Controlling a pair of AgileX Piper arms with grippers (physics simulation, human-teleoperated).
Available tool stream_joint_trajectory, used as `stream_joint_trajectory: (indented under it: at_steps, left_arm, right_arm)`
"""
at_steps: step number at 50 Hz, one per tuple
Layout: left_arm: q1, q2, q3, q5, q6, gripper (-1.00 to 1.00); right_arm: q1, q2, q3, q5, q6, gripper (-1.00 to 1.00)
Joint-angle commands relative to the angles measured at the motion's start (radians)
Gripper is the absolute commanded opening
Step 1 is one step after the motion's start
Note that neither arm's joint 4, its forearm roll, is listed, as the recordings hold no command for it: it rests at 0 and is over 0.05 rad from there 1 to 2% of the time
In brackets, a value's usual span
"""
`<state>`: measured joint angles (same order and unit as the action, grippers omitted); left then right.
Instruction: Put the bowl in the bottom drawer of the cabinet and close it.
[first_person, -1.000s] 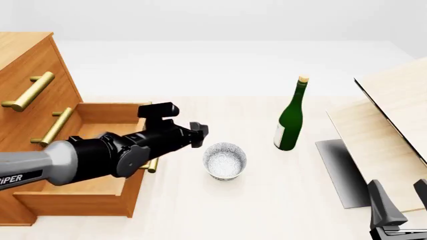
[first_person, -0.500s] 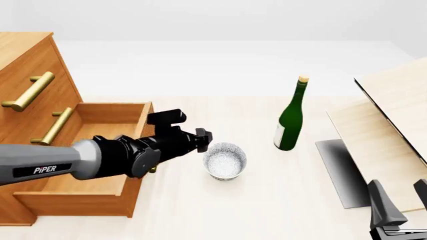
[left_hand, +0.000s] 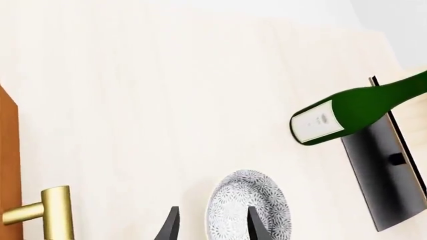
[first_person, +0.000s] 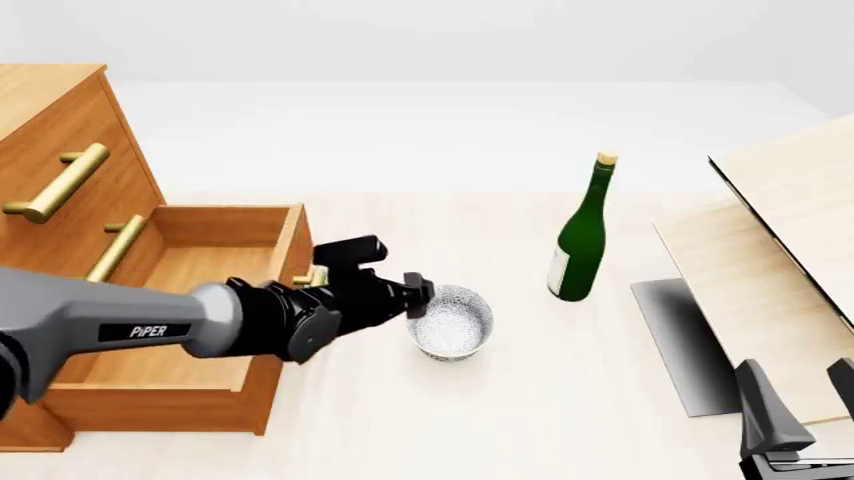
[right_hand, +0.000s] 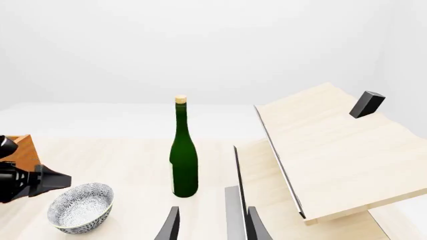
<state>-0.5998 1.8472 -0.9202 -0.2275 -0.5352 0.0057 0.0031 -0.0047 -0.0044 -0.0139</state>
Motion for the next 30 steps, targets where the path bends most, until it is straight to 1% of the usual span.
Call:
stream_joint_trajectory:
  at_steps: [1, 18, 30]
  left_arm:
    - [-0.014, 0.041, -0.013, -0.013, -0.011, 1.00]
    - [-0.024, 0.105, -0.038, -0.014, -0.020, 1.00]
    - [-0.027, 0.129, -0.039, -0.020, -0.021, 1.00]
  right_arm:
    - [0.000, 0.000, 0.000, 0.000, 0.000, 1.00]
    - [0.000, 0.000, 0.000, 0.000, 0.000, 1.00]
    - [0.000, 0.000, 0.000, 0.000, 0.000, 1.00]
